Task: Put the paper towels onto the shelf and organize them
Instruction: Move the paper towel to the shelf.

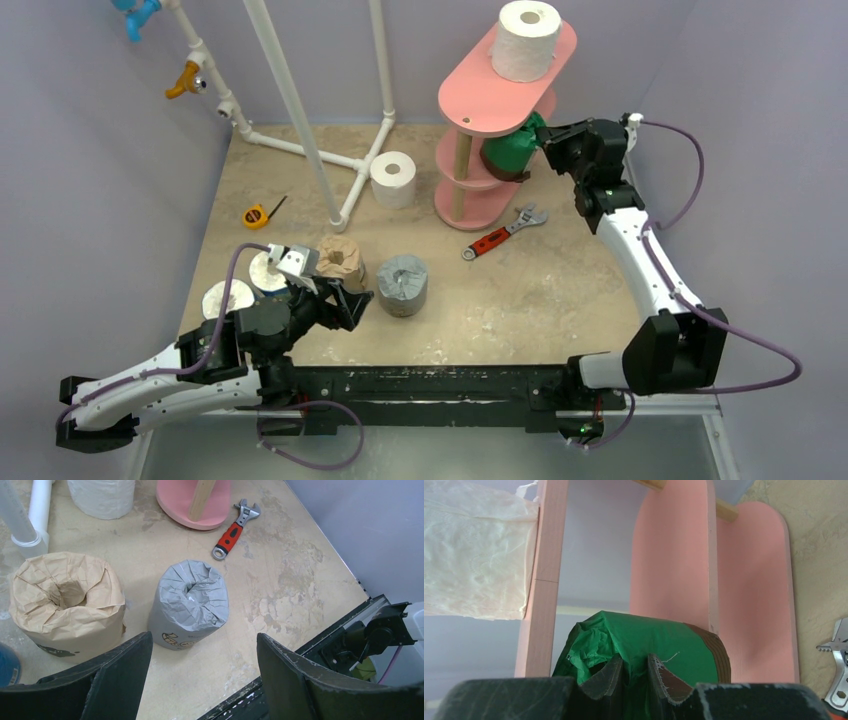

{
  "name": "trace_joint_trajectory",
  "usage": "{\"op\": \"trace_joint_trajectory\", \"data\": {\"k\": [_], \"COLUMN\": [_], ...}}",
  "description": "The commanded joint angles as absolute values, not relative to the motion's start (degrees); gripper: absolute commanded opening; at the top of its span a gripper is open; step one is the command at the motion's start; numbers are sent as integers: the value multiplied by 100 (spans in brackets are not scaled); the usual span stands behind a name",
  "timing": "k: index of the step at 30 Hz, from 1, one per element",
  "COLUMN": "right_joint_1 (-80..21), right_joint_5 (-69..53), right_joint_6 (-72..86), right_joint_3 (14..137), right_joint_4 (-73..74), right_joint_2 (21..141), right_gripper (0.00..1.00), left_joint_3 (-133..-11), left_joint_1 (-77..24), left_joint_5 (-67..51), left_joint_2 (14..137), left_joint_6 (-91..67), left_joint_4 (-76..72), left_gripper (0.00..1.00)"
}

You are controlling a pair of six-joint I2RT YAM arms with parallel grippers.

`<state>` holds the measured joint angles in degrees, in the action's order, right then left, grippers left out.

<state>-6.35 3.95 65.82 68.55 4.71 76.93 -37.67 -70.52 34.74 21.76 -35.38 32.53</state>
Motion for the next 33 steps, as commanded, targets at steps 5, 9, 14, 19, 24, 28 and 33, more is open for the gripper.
{"op": "trace_joint_trajectory", "data": {"k": [5,9,14,19,24,28,33], "right_joint_1": [-717,-714,-718,-710,-701,-624,-530], "right_joint_5": [358,217,20,-118,-10,184,351], "right_joint_6": [6716,6609,6441,6267,6040,5780,5258], "right_joint_3": [7455,7447,7468,7431,7519,7426,7249], "right_joint_4": [-10,-13,122,242,534,806,1040], "right_joint_2": [7897,7933,7951,7855,7712,7387,6774], "right_gripper": [12,19,37,49,53,57,65], "left_joint_3": [-3763,-3758,-3779,-3771,-3778,-3769,-3864], "left_joint_1": [-7049,-7049,-7049,-7049,-7049,-7049,-7049], "left_joint_5": [3533,3550,3549,3555,3542,3529,3481], "left_joint_2": [2209,2230,2270,2269,2247,2181,2163], "left_joint_6": [-3595,-3586,-3557,-3555,-3569,-3569,-3484], "left_joint_4": [3059,3041,3039,3042,3079,3099,3161], "left_gripper": [75,75,75,75,75,75,75]}}
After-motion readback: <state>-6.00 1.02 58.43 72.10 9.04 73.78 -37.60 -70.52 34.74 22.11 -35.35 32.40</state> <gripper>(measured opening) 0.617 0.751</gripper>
